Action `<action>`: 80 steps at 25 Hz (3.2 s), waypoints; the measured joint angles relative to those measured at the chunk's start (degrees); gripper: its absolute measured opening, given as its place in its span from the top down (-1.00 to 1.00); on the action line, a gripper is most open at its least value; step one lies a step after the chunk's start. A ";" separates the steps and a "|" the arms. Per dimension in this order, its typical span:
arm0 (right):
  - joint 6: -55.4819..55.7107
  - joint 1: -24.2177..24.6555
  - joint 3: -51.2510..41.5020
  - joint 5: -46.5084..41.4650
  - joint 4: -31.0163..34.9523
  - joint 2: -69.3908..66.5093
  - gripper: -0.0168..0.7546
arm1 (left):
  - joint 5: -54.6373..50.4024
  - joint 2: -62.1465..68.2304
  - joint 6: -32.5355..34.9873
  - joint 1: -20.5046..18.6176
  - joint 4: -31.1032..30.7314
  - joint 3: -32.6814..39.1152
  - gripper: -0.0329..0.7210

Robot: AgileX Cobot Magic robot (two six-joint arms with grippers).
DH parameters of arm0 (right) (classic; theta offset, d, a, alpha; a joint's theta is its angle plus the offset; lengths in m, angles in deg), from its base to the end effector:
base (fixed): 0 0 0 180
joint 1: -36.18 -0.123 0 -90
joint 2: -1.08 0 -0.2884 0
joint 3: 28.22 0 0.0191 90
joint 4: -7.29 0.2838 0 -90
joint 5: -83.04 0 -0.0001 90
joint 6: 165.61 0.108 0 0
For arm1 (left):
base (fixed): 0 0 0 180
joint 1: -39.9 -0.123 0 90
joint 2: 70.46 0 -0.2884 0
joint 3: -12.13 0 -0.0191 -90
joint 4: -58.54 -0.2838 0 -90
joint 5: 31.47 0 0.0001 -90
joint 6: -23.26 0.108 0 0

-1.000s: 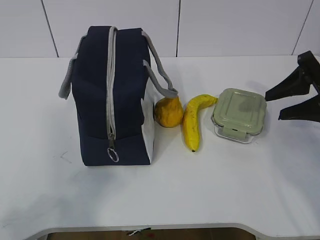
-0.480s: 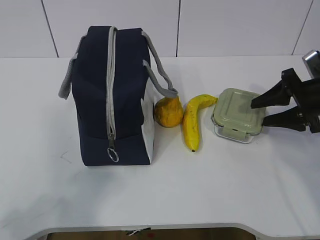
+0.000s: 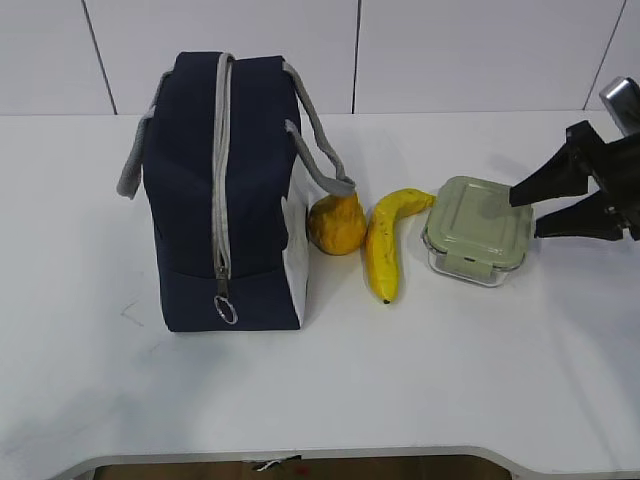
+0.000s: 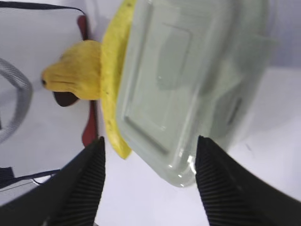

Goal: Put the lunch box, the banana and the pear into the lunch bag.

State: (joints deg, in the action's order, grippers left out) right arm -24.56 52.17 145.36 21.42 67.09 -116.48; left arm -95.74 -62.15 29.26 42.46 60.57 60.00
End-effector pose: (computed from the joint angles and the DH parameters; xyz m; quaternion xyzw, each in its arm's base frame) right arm 0.4026 -0.0299 0.1676 0.0806 0.8999 0.3979 0.1592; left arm 0.0326 -0.0049 0.2837 0.0660 0.8653 -0.0028 0.4968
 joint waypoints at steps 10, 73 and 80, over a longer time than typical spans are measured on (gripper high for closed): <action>4.35 1.75 1.02 2.80 -3.78 0.00 -0.32 | 0.00 0.00 -0.41 0.00 0.00 0.00 0.27; -2.62 -0.72 1.51 5.35 10.73 -11.00 -0.28 | 0.00 0.00 -0.77 0.00 0.00 0.00 0.27; -2.62 -0.72 1.59 5.23 10.85 -11.00 -0.19 | 0.00 0.00 -0.77 0.00 0.00 0.00 0.27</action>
State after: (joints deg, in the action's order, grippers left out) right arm -27.18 51.45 146.95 26.65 77.94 -127.48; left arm -95.74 -62.15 28.49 42.46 60.57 60.00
